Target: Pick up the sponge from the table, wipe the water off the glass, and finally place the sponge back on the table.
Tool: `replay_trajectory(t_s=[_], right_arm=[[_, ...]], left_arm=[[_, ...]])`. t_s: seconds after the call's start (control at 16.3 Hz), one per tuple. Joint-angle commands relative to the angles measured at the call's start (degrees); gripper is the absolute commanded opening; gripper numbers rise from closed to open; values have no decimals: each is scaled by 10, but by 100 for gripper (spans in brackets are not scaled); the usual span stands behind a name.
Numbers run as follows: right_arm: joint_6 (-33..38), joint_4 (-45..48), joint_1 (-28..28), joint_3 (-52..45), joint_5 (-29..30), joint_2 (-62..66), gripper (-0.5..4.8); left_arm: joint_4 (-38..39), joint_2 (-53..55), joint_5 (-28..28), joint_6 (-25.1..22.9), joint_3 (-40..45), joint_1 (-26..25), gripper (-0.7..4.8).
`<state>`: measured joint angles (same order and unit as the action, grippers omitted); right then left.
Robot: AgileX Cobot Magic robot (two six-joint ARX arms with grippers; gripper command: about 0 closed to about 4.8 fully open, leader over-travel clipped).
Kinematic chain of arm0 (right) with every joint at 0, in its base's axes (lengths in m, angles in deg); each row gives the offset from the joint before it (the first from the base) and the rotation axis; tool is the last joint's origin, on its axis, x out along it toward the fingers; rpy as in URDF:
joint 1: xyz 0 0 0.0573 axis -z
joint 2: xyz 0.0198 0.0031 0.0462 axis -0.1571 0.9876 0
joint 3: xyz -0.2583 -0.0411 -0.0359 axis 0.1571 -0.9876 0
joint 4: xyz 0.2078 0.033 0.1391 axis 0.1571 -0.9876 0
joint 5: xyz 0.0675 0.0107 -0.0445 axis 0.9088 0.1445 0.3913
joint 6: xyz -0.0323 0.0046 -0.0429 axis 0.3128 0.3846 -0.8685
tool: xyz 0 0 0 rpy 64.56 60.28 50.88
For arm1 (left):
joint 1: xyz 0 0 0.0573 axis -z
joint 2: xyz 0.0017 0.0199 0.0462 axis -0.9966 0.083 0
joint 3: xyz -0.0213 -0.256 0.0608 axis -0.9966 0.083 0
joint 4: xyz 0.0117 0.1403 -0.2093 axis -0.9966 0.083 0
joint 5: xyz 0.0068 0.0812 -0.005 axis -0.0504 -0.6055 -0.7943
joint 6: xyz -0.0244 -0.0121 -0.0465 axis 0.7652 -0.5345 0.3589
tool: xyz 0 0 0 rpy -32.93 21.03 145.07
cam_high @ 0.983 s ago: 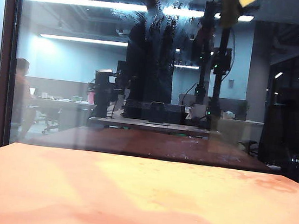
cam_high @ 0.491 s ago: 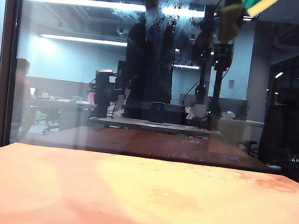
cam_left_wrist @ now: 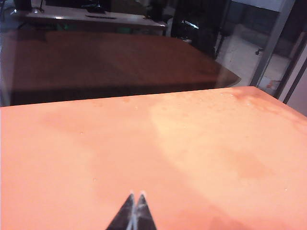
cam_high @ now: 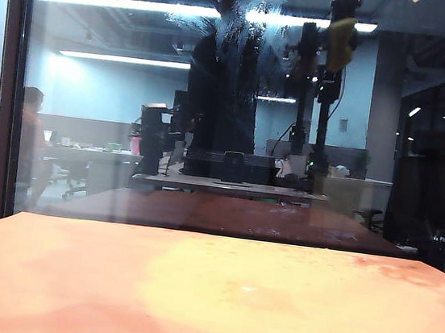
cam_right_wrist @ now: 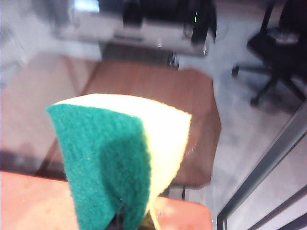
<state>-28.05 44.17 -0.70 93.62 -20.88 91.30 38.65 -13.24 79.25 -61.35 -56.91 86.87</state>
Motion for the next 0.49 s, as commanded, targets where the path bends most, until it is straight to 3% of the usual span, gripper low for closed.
replay_trajectory(t_s=[0.06,0.49], right_arm=[[6,53,0,-88,-4,-46,-7],[44,236,0,-368,0,-176,-7]], left_arm=[[-8,1,0,-2,-2,0,-6],[-8,1,0,-2,-2,0,-6]])
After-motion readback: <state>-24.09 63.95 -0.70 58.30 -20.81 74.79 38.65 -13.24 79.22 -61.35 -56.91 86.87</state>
